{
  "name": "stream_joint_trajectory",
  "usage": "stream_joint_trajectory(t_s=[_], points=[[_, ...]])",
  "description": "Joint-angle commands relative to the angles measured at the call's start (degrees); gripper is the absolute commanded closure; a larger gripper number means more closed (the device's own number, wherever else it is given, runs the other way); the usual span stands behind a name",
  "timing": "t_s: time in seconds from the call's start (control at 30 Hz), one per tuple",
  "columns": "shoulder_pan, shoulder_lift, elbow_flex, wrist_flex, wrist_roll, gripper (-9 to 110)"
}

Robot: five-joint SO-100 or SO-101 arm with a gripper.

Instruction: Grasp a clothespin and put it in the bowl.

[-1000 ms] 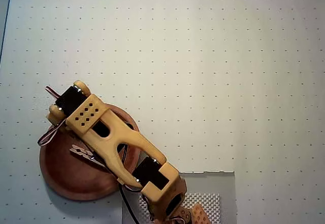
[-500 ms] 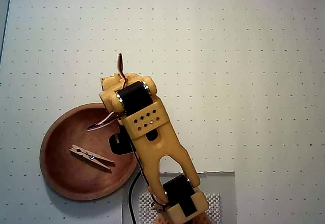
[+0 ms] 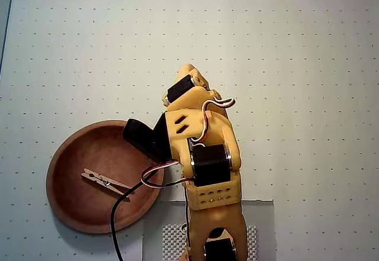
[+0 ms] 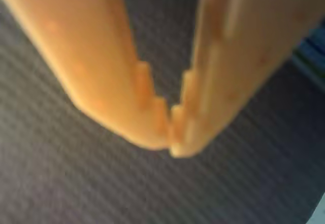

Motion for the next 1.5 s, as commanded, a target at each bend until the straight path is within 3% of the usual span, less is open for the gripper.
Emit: stream_joint_trajectory(t_s=[0.0,0.4,0.67,1.17,1.47], points=[[6.4,5.4,4.7,-4.7,9.0,105],[9.1,31.9,43.3,-20.7,13.6,105],[9.2,41.5,60.2,-28.7,13.6,105],[9.2,62.9,87.6,-30.1,13.7,105],[8.9,67.7,97.6,-30.6,21.4,105]])
